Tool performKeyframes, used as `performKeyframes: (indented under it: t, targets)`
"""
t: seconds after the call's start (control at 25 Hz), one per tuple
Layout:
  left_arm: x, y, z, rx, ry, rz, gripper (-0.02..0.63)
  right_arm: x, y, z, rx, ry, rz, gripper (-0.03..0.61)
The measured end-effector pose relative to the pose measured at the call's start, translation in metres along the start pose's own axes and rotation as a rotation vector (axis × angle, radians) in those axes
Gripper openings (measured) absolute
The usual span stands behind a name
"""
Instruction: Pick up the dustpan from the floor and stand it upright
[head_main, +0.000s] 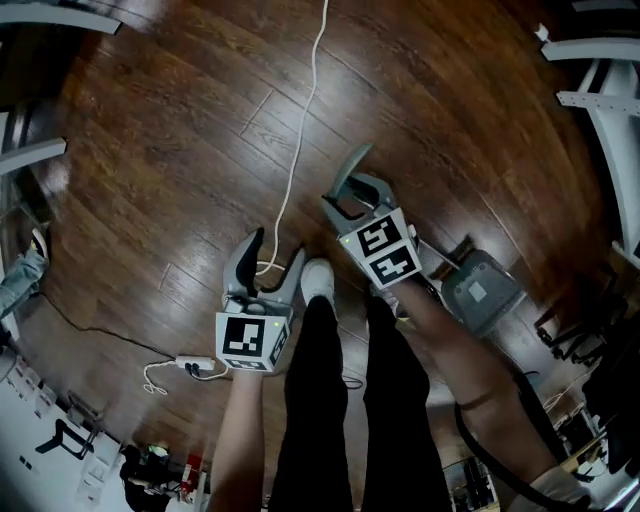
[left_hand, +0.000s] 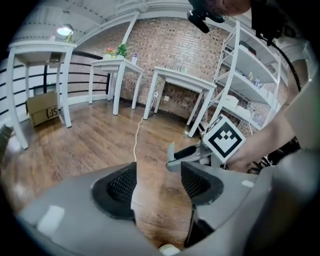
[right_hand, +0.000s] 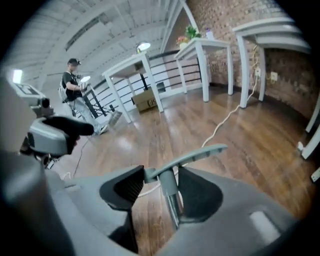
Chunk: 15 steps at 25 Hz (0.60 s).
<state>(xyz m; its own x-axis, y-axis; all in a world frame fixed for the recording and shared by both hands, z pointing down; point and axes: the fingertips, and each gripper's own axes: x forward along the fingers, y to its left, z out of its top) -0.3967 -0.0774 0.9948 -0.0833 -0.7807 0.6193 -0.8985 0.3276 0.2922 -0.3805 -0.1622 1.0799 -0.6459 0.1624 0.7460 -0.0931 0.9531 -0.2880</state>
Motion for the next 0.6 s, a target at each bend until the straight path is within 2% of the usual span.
performKeyframes:
  t: [0.16, 0.28, 0.4, 0.6]
  targets:
    - [-0.034, -0.052, 0.083, 0.023, -0.053, -0.049, 0.295, -0.113, -0.002, 0.086, 0.007, -0.142, -0.036, 0.193]
    - [-0.056, -0.099, 0.123, 0.056, -0.076, -0.114, 0.295, -0.200, -0.009, 0.118, 0.007, -0.212, -0.077, 0.184]
    - [-0.074, -0.147, 0.151, 0.091, -0.074, -0.179, 0.295, -0.273, -0.017, 0.121, 0.013, -0.247, -0.110, 0.181]
    - [-0.091, -0.218, 0.168, 0.151, -0.053, -0.288, 0.294, -0.377, -0.029, 0.086, 0.047, -0.298, -0.186, 0.178]
